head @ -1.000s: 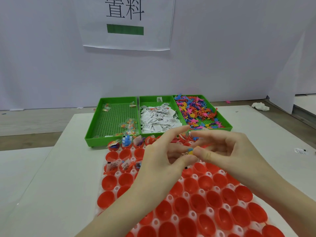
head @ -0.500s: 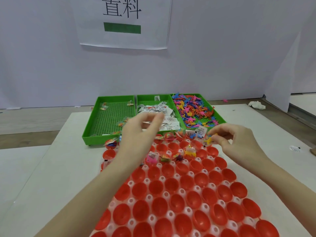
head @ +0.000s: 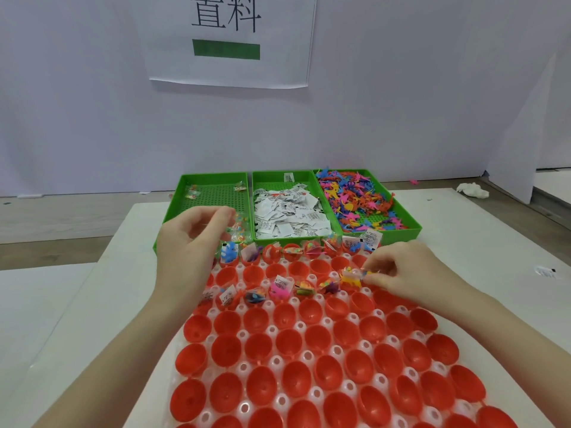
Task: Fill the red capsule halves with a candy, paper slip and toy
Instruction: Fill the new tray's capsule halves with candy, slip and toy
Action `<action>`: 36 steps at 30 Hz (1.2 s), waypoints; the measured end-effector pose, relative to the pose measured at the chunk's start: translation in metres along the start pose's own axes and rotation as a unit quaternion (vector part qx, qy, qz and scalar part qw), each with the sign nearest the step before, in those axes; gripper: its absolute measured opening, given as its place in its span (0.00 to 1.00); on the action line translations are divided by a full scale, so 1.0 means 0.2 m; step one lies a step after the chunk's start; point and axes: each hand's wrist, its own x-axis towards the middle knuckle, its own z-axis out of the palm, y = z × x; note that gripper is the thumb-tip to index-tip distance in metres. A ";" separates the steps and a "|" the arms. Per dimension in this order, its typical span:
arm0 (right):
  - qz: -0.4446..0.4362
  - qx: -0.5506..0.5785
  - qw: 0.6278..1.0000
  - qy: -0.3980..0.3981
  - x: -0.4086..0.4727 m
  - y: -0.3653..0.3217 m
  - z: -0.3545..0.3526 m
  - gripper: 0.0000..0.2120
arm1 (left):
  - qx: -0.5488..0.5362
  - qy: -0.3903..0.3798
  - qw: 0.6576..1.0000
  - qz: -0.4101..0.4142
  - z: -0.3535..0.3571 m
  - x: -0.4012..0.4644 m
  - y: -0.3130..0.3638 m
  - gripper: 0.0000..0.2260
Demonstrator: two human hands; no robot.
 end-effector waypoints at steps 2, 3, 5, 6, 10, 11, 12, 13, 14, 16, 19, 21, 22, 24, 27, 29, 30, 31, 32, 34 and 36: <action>0.006 -0.023 0.999 -0.027 0.02 -0.01 -0.01 0.06 | -0.007 0.009 1.000 0.000 -0.02 0.02 -0.02 0.07; 0.007 -0.033 0.999 -0.040 0.02 -0.01 -0.02 0.05 | -0.008 0.013 1.000 0.001 -0.03 0.03 -0.03 0.07; 0.008 -0.039 0.997 -0.060 0.03 -0.01 -0.02 0.06 | -0.009 0.020 1.000 0.001 -0.06 0.05 -0.05 0.07; 0.011 -0.038 0.997 -0.068 0.03 0.00 -0.01 0.07 | -0.010 0.024 1.000 -0.001 -0.07 0.06 -0.06 0.07; 0.023 -0.021 0.996 -0.082 0.03 0.01 -0.01 0.10 | 0.002 0.040 0.999 -0.010 -0.12 0.10 -0.13 0.06; 0.023 -0.021 0.996 -0.081 0.02 0.01 0.00 0.10 | 0.009 0.040 0.999 -0.015 -0.13 0.12 -0.15 0.05; 0.021 -0.018 0.997 -0.075 0.02 0.02 0.00 0.09 | 0.018 0.038 0.999 -0.021 -0.15 0.13 -0.16 0.05; 0.019 -0.012 0.998 -0.065 0.01 0.02 0.00 0.09 | 0.031 0.035 0.999 -0.026 -0.16 0.15 -0.18 0.06; 0.017 -0.006 0.998 -0.053 0.01 0.02 0.00 0.08 | 0.044 0.033 0.998 -0.032 -0.17 0.17 -0.19 0.06; 0.019 0.014 0.999 -0.035 0.00 0.02 -0.03 0.08 | 0.088 0.031 0.995 -0.041 -0.20 0.23 -0.22 0.05; 0.022 0.041 0.998 -0.034 -0.01 0.01 -0.07 0.10 | 0.190 0.006 0.981 -0.038 -0.23 0.32 -0.27 0.06; 0.020 0.045 0.998 -0.050 -0.01 0.02 -0.09 0.11 | 0.282 -0.040 0.958 -0.028 -0.24 0.36 -0.31 0.07; 0.017 0.050 0.997 -0.057 -0.01 0.02 -0.10 0.11 | 0.333 -0.072 0.940 -0.024 -0.24 0.37 -0.33 0.09; 0.011 0.077 0.996 -0.045 0.01 0.04 -0.14 0.08 | 0.432 -0.140 0.891 -0.027 -0.23 0.39 -0.35 0.12; 0.028 0.140 0.988 0.049 0.09 0.09 -0.18 0.04 | 0.516 -0.208 0.830 -0.035 -0.21 0.39 -0.36 0.17; 0.063 0.169 0.978 0.106 0.18 0.16 -0.17 0.04 | 0.510 -0.211 0.834 -0.030 -0.19 0.38 -0.38 0.22; 0.089 0.180 0.973 0.117 0.23 0.19 -0.16 0.03 | 0.489 -0.204 0.848 -0.030 -0.19 0.38 -0.39 0.24; 0.115 0.186 0.969 0.115 0.29 0.22 -0.15 0.02 | 0.465 -0.197 0.863 -0.028 -0.19 0.37 -0.40 0.25; 0.139 0.186 0.967 0.102 0.34 0.25 -0.14 0.04 | 0.442 -0.192 0.875 -0.030 -0.19 0.36 -0.41 0.26; 0.170 0.169 0.969 0.058 0.43 0.29 -0.10 0.09 | 0.403 -0.187 0.895 -0.032 -0.19 0.35 -0.42 0.23; 0.173 0.125 0.977 0.007 0.50 0.30 -0.07 0.15 | 0.386 -0.188 0.902 -0.041 -0.17 0.36 -0.42 0.16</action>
